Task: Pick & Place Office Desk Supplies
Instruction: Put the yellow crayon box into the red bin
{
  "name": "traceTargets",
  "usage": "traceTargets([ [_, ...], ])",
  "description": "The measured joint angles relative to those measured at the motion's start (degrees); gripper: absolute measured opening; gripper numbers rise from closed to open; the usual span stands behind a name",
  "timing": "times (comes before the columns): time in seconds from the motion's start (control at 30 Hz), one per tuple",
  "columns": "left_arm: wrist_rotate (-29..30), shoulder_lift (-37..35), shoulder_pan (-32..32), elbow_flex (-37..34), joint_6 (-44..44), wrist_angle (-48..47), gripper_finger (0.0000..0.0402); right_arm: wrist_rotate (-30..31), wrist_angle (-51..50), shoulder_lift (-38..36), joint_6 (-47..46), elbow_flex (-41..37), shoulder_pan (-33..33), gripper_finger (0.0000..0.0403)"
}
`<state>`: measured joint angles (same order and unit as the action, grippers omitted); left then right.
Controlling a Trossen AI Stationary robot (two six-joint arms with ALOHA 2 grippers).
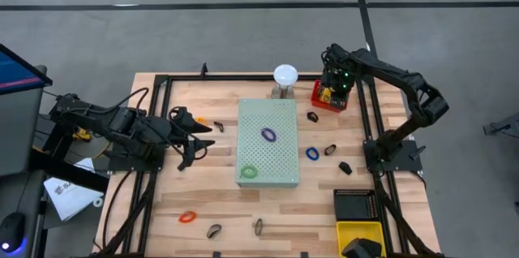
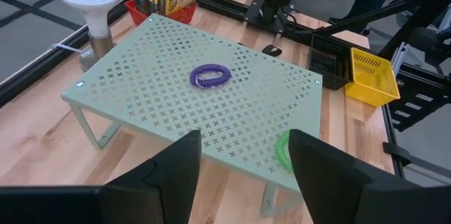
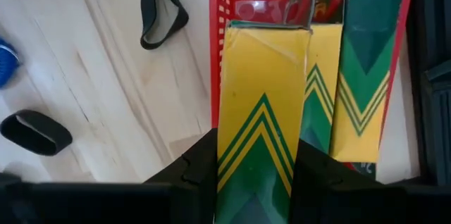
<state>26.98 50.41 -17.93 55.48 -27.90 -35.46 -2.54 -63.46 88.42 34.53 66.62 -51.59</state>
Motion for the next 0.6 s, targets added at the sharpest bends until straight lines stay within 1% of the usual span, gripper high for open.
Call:
traceTargets([
  [0.27, 0.0, 0.02, 0.0, 0.0, 0.1, 2.0, 0.021, 1.39, 0.93, 0.0, 0.31, -2.37, 0.13, 0.0114],
  [0.4, -0.02, 0.02, 0.0, 0.0, 0.37, 2.44, 0.021, 2.48, 1.48, 0.0, 0.55, -2.52, 0.15, 0.0114],
  [0.6, -0.02, 0.0, 0.0, 0.0, 0.26, 2.56, 0.021, 2.55, 2.13, 0.0, 0.52, -2.52, 0.15, 0.0115],
])
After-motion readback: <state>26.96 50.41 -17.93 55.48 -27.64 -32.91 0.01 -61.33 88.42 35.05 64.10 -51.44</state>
